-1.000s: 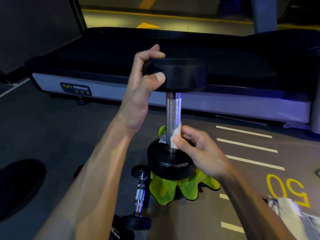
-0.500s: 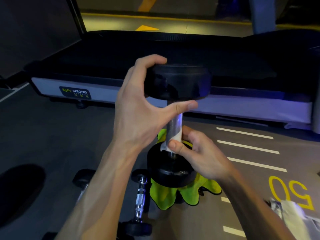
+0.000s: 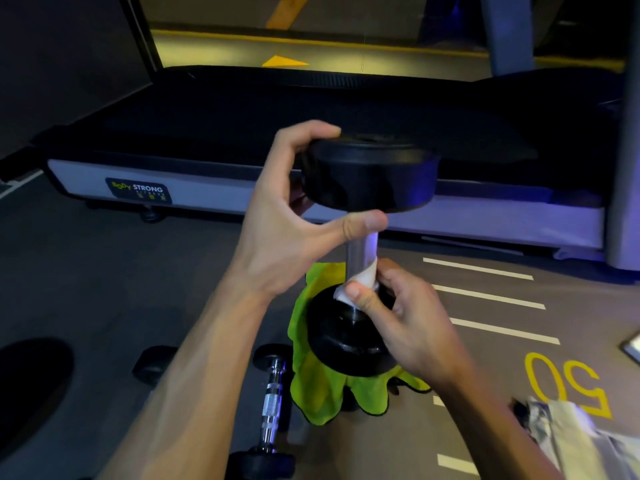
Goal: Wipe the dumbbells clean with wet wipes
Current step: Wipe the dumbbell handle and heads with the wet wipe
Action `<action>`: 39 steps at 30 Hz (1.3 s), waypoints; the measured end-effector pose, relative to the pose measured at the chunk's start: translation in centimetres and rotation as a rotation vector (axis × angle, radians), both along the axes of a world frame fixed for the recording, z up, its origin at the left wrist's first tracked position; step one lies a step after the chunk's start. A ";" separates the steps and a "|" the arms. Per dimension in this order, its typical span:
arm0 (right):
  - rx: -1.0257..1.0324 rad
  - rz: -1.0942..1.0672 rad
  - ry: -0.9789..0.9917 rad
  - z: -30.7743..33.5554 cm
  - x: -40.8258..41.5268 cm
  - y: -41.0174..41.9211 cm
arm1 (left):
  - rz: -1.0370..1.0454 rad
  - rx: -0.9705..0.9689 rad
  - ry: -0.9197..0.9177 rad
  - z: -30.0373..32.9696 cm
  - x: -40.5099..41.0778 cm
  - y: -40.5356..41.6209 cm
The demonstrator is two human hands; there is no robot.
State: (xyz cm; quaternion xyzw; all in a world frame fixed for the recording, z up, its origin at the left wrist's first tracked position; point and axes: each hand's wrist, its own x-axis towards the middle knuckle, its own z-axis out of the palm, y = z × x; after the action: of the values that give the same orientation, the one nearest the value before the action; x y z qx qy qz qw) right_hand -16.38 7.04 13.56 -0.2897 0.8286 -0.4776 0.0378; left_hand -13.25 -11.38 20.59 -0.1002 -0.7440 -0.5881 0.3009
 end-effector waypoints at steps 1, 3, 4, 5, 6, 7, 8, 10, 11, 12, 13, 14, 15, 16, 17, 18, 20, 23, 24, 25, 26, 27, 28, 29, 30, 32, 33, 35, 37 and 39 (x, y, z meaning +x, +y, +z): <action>0.004 -0.009 -0.022 0.0 0.0 0.1 | -0.018 -0.003 -0.016 -0.1 -0.2 -0.4; 0.065 -0.013 -0.012 0.2 0.1 0.4 | -0.050 0.020 -0.042 -0.1 -0.3 -1.1; 0.126 -0.008 0.022 0.1 0.2 0.5 | -0.052 0.040 -0.055 -0.2 -0.2 -1.3; 0.182 -0.004 0.047 0.0 0.5 0.5 | -0.054 0.062 -0.065 -0.2 -0.2 -1.4; 0.214 -0.001 0.049 -0.3 0.8 0.6 | -0.056 0.079 -0.075 -0.3 -0.3 -1.5; 0.208 0.005 0.028 -0.6 1.1 0.7 | -0.057 0.085 -0.085 -0.3 -0.3 -1.5; 0.205 0.009 0.019 -0.8 1.4 0.9 | -0.052 0.081 -0.093 -0.3 -0.4 -1.4; 0.213 -0.005 0.094 -0.9 1.7 1.4 | -0.042 0.065 -0.103 -0.1 -0.7 -1.0; 0.201 -0.030 0.160 -0.8 1.7 1.7 | -0.046 0.059 -0.102 0.0 -0.8 -0.7; 0.168 -0.061 0.224 -0.6 1.7 1.8 | -0.048 0.054 -0.099 0.2 -1.0 -0.4; 0.135 -0.095 0.277 -0.4 1.7 1.9 | -0.045 0.051 -0.095 0.3 -1.2 -0.1; 0.114 -0.130 0.326 -0.4 1.9 1.8 | -0.041 0.053 -0.094 0.3 -1.4 0.1; 0.088 -0.150 0.357 -0.3 2.1 1.8 | -0.037 0.064 -0.093 0.3 -1.6 0.3; 0.065 -0.158 0.374 -0.3 2.2 1.6 | -0.031 0.080 -0.093 0.3 -1.8 0.3; 0.045 -0.147 0.385 -0.2 2.2 1.6 | -0.026 0.096 -0.094 0.3 -1.9 0.3; 0.033 -0.122 0.398 -0.1 2.2 1.5 | -0.022 0.112 -0.095 0.3 -2.0 0.3; 0.001 -0.067 0.384 -0.1 1.4 1.3 | -0.023 0.140 -0.104 0.3 -2.1 0.3; -0.044 -0.024 0.391 0.6 0.2 0.2 | -0.021 0.164 -0.126 0.4 -2.0 0.4; -0.061 -0.051 0.437 1.1 -0.1 -0.4 | -0.020 0.165 -0.134 0.5 -2.1 0.5; -0.096 -0.094 0.482 1.8 -0.4 -1.0 | -0.018 0.162 -0.140 0.5 -2.1 0.5; -0.146 -0.141 0.516 2.4 -0.8 -1.4 | -0.015 0.158 -0.144 0.5 -2.1 0.5; -0.195 -0.176 0.541 2.8 -1.1 -1.8 | -0.011 0.152 -0.148 0.5 -2.2 0.5; -0.221 -0.188 0.563 2.9 -1.2 -1.9 | -0.007 0.148 -0.153 0.6 -2.2 0.5; -0.218 -0.170 0.571 2.6 -1.0 -1.9 | -0.005 0.149 -0.159 0.6 -2.2 0.5; -0.182 -0.132 0.565 2.0 -0.6 -1.5 | -0.002 0.153 -0.167 0.6 -2.2 0.5; -0.072 -0.041 0.511 0.3 0.6 -0.5 | 0.002 0.156 -0.176 0.6 -2.1 0.3; -0.029 -0.003 0.470 -0.1 1.1 -0.1 | 0.004 0.154 -0.173 0.6 -2.1 0.3; -0.006 0.027 0.450 0.4 0.8 0.2 | 0.007 0.156 -0.168 0.5 -2.0 0.3; -0.061 -0.033 0.530 2.2 -0.3 -0.6 | 0.009 0.157 -0.172 0.5 -2.1 0.5; -0.133 -0.131 0.598 3.8 -0.9 -1.8 | 0.010 0.142 -0.142 0.5 -2.1 0.5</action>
State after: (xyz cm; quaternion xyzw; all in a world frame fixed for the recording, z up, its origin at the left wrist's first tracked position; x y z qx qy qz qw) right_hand -17.33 5.26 17.34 -0.3651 0.7867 -0.4258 -0.2578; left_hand -15.38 -10.87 21.05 -0.0326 -0.7204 -0.6435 0.2566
